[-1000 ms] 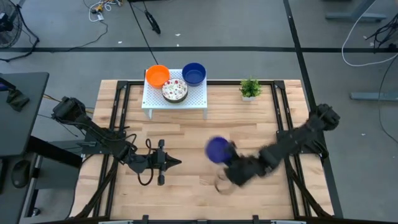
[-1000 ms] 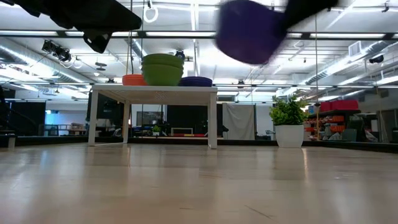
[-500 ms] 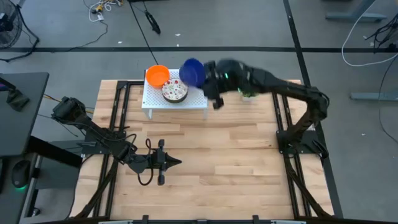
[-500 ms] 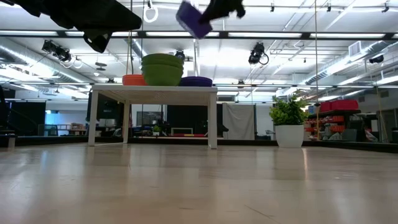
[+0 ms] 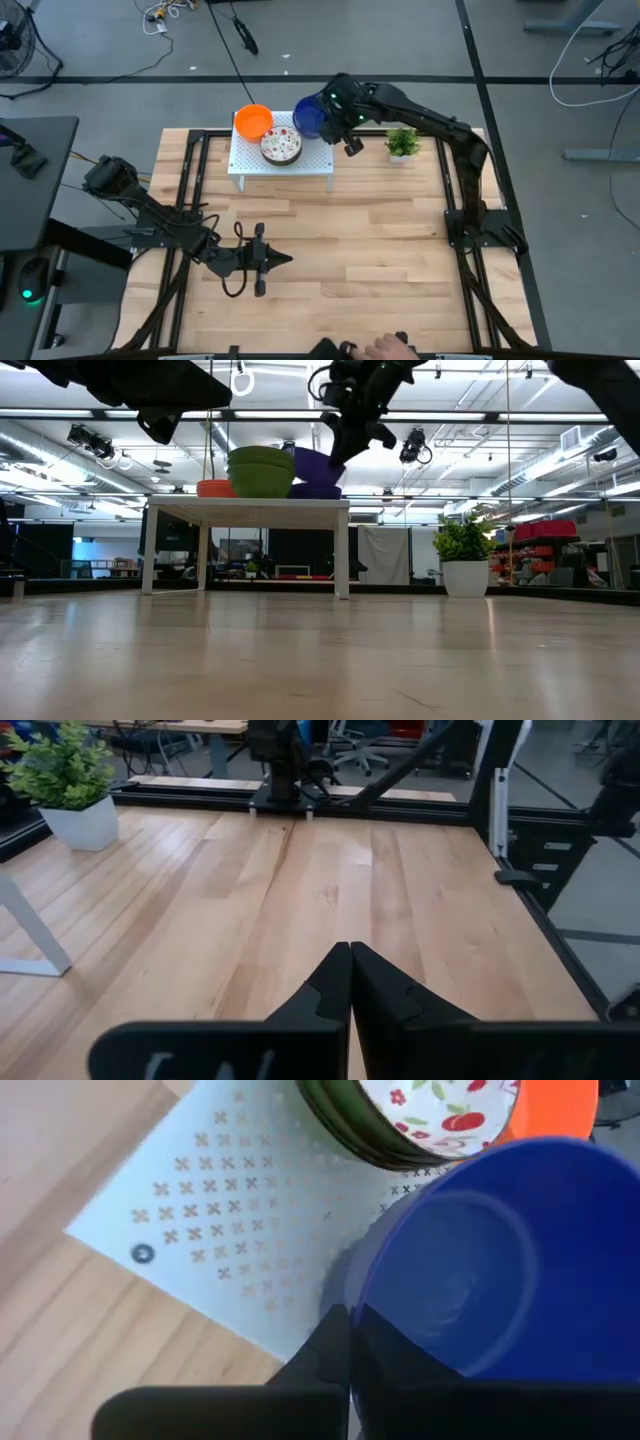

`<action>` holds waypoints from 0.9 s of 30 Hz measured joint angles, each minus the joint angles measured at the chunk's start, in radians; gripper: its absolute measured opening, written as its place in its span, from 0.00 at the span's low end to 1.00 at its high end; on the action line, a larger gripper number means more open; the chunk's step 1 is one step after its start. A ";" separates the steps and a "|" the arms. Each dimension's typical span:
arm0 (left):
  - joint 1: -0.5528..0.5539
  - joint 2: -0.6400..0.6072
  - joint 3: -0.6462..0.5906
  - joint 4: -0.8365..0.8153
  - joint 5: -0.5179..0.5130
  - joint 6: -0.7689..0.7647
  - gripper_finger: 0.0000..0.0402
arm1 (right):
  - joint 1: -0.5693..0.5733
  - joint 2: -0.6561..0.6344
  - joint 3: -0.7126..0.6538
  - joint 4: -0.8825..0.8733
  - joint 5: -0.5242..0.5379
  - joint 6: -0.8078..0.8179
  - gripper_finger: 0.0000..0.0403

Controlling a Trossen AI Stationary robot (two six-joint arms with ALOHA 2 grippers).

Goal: Pick & Place Mini bowls
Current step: Stack the blue bowl on top of the blue bowl on the shelf

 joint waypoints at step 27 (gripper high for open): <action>0.038 0.000 0.000 -0.002 0.032 -0.003 0.03 | -0.047 0.050 0.004 0.090 0.009 -0.066 0.14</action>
